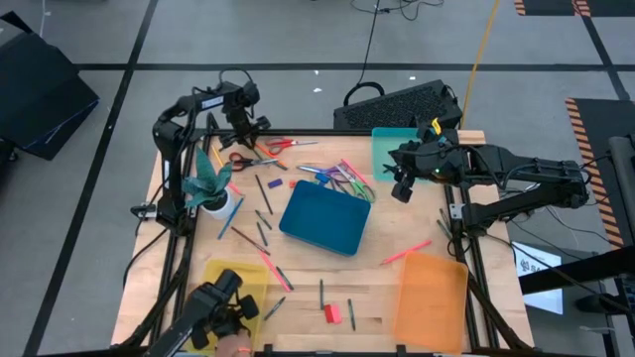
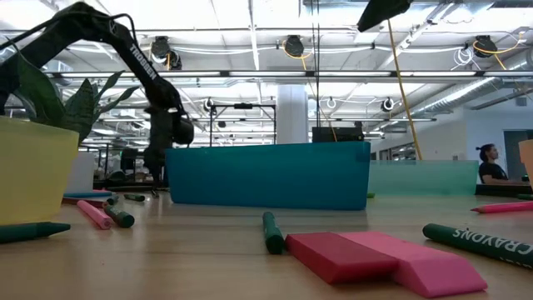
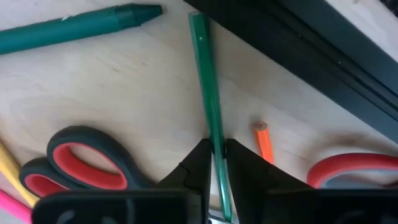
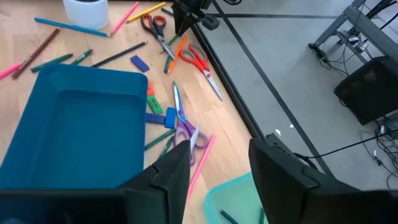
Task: Sort crayons/erasers/pens/pencils in bins
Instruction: Put the green pencil into the green bin
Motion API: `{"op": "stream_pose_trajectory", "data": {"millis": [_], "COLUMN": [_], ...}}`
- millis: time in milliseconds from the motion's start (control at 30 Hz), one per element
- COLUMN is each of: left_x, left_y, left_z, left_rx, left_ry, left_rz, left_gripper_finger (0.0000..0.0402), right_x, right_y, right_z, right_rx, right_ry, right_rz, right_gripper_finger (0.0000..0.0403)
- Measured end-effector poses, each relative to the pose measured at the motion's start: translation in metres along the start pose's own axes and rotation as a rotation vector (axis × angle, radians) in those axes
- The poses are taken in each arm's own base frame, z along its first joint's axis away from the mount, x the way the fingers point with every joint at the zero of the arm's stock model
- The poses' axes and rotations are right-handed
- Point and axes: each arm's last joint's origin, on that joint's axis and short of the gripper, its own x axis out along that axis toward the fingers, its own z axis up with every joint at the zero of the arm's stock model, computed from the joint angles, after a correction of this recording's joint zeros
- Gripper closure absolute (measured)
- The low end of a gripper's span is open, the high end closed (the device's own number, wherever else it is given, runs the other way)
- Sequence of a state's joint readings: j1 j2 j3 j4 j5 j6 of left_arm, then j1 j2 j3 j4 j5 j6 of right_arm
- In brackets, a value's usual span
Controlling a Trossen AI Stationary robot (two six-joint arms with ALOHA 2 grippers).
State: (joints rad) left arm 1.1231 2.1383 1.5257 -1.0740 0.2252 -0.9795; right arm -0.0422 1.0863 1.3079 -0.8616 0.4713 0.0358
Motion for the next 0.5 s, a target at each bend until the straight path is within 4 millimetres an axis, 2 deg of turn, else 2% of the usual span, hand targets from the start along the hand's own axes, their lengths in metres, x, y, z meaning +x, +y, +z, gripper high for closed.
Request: {"op": "stream_pose_trajectory", "data": {"millis": [333, 500], "left_x": [0.006, 0.007], "left_y": [0.004, 0.003], "left_z": [0.011, 0.012], "left_rx": [-0.01, -0.021], "left_ry": [0.016, -0.003], "left_rz": [-0.006, 0.006], "left_gripper_finger": [0.0338, 0.0372], "right_x": [0.0, 0.0], "right_y": [-0.001, -0.001], "right_z": [-0.001, -0.001], "right_rx": [-0.023, -0.04], "right_ry": [0.012, 0.013], "right_rz": [-0.005, -0.007], "right_gripper_finger": [0.0248, 0.0248]}}
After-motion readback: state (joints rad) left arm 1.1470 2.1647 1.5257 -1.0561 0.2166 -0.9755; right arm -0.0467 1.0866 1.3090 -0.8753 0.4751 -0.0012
